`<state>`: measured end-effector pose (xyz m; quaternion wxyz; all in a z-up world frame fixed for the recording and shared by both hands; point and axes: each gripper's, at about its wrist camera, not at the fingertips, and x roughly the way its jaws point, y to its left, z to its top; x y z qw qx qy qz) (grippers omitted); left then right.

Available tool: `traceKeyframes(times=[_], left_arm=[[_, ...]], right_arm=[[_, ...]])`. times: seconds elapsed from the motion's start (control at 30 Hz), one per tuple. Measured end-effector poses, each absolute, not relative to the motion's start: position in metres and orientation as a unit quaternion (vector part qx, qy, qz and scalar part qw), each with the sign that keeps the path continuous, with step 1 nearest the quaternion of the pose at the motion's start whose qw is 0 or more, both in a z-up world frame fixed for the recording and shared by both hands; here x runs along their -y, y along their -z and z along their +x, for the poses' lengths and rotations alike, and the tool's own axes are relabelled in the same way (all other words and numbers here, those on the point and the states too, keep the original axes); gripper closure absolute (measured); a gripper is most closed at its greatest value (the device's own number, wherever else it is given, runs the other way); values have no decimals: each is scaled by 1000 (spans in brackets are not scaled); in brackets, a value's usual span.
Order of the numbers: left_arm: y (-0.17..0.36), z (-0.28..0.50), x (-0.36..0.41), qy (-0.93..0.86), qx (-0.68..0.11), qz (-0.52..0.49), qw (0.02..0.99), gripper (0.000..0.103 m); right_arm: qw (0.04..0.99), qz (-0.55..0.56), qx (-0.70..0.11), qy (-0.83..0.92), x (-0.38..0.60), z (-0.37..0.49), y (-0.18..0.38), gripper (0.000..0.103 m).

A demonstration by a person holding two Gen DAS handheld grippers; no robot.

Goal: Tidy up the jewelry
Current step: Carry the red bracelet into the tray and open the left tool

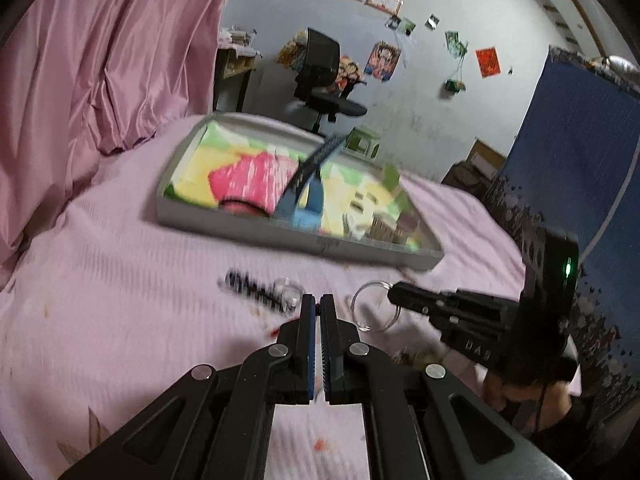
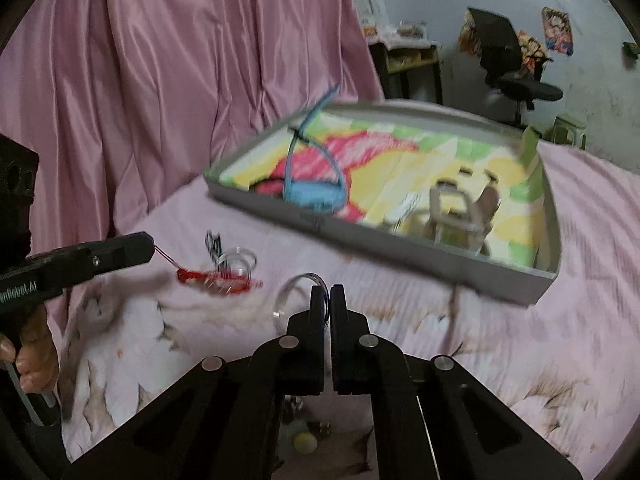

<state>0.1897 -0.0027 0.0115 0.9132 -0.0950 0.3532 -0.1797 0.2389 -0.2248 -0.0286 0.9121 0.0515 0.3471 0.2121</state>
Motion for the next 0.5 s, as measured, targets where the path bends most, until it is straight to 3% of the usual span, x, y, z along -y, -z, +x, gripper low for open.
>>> traceKeyframes(times=[0.27,0.5], left_arm=[[-57,223,3,184,-296,-115,930,100],[-65,251,-5,171,-272,-128,938,100]], right_arm=[[938,69,-281,-192,231,251,6,101],[945,73,-259,-186,230,264,0,101]])
